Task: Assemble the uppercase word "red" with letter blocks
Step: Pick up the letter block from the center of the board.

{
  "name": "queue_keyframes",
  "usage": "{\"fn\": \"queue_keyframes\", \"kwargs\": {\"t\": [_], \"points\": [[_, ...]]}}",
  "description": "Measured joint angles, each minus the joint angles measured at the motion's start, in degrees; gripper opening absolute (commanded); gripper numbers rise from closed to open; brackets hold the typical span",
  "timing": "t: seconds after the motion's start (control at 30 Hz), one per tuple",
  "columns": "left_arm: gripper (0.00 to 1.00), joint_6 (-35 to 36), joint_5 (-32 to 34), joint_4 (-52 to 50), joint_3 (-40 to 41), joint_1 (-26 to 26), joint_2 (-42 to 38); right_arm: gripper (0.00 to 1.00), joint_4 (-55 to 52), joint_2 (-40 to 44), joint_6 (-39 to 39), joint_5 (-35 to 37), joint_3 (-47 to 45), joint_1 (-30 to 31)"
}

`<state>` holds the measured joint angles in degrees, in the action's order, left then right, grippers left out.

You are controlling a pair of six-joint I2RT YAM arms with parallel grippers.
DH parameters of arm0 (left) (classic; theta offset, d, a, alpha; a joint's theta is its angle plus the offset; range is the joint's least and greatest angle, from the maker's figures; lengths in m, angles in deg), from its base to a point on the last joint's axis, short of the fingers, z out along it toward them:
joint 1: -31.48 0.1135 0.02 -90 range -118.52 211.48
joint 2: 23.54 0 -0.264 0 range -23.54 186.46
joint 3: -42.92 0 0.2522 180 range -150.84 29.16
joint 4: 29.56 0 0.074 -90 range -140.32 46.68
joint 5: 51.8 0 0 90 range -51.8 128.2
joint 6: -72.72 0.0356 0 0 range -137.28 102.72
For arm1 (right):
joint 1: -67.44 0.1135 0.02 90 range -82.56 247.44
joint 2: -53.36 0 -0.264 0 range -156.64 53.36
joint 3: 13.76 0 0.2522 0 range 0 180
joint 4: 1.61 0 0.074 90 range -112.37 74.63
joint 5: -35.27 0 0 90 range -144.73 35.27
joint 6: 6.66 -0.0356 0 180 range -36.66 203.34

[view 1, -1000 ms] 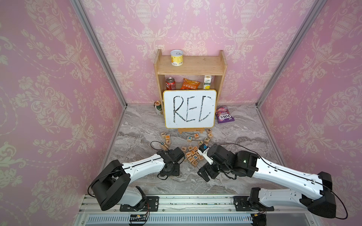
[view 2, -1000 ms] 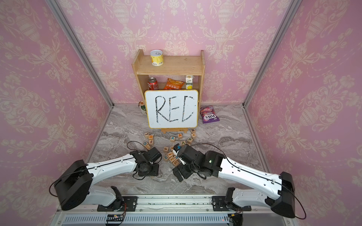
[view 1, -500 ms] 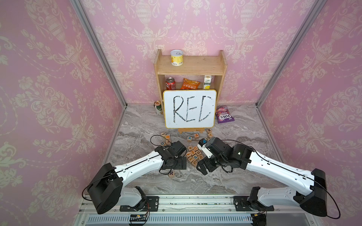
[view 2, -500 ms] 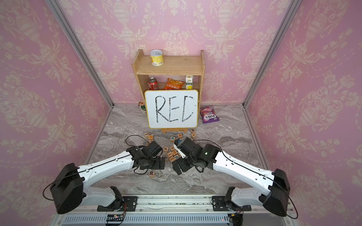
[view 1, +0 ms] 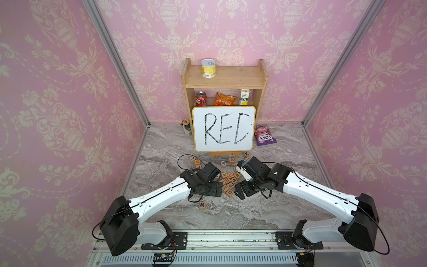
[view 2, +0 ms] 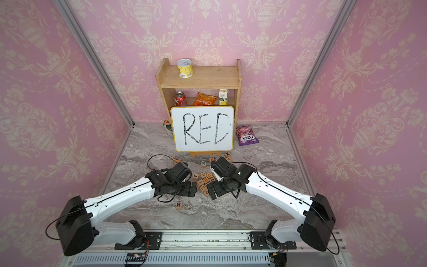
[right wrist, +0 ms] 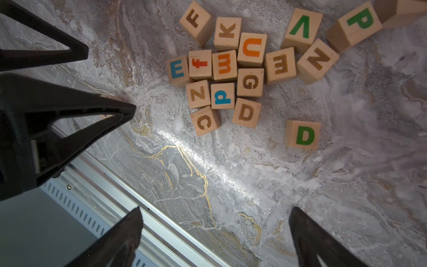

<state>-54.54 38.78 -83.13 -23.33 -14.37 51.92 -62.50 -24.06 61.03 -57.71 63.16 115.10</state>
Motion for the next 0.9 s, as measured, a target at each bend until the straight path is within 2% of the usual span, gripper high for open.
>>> {"fn": "queue_keyframes", "kwargs": {"t": [0.37,0.9], "points": [[0.99,2.91,2.84,-1.88,-5.79,0.35,3.13,1.0,-0.76,-4.5,-0.22,1.53,3.87,-4.94],[0.99,8.22,0.48,-0.66,-7.28,1.25,1.01,1.0,-0.26,-11.15,-0.15,2.51,7.82,-9.66]]}}
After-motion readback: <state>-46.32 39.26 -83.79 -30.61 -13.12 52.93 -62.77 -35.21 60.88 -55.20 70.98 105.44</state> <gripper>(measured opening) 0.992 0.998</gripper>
